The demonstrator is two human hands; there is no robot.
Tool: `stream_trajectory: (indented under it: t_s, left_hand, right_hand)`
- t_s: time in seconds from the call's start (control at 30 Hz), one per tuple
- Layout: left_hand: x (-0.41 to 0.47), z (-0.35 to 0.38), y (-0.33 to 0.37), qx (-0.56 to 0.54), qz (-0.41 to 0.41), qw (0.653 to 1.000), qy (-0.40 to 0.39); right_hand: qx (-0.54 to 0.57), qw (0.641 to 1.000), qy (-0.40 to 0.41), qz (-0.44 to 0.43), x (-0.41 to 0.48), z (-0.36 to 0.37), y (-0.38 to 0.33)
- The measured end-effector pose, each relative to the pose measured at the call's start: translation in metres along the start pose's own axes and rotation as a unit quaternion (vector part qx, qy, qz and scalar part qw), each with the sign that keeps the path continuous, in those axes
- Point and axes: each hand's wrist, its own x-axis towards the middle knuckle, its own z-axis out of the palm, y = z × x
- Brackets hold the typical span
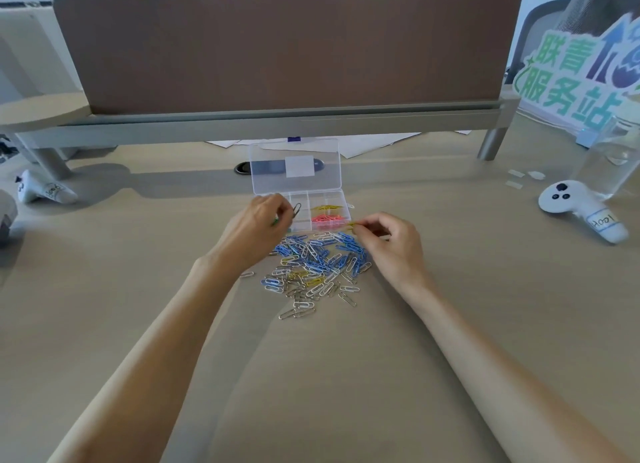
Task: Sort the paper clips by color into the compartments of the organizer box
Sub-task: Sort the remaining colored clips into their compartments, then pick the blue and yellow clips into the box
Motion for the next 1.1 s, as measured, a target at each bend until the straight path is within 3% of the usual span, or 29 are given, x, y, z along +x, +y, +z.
stream_trajectory:
  t_s: [0.13, 0.3, 0.6, 0.77, 0.9, 1.0, 1.1]
  left_hand:
    - [-0.004, -0.006, -0.024, 0.021, -0.056, 0.998, 0.021]
    - [-0.001, -0.005, -0.026, 0.07, -0.062, 0.995, 0.034]
    - [-0.001, -0.008, -0.043, 0.054, -0.043, 0.997, 0.046]
    - [-0.014, -0.02, -0.041, 0.023, 0.006, 1.0, -0.006]
    - [-0.029, -0.02, -0.028, 0.007, 0.032, 0.995, -0.099]
    - [-0.036, -0.013, -0.022, 0.029, 0.034, 0.995, -0.092]
    - [-0.038, -0.005, -0.015, 0.057, 0.031, 0.996, -0.063]
  right_hand:
    - [-0.037, 0.999, 0.002, -0.031, 0.027, 0.013, -0.004]
    - [-0.125, 0.991, -0.004, -0.058, 0.058, 0.035, -0.006]
    - [-0.296, 0.948, -0.069, -0.093, 0.085, 0.05, 0.003]
    - [-0.254, 0.952, -0.058, -0.16, 0.059, 0.045, -0.006]
    - [-0.216, 0.944, -0.158, -0.193, 0.017, 0.035, -0.012]
    - [-0.22, 0.936, -0.195, -0.196, -0.005, 0.026, -0.01]
    - [-0.217, 0.94, -0.179, -0.194, -0.018, 0.022, -0.008]
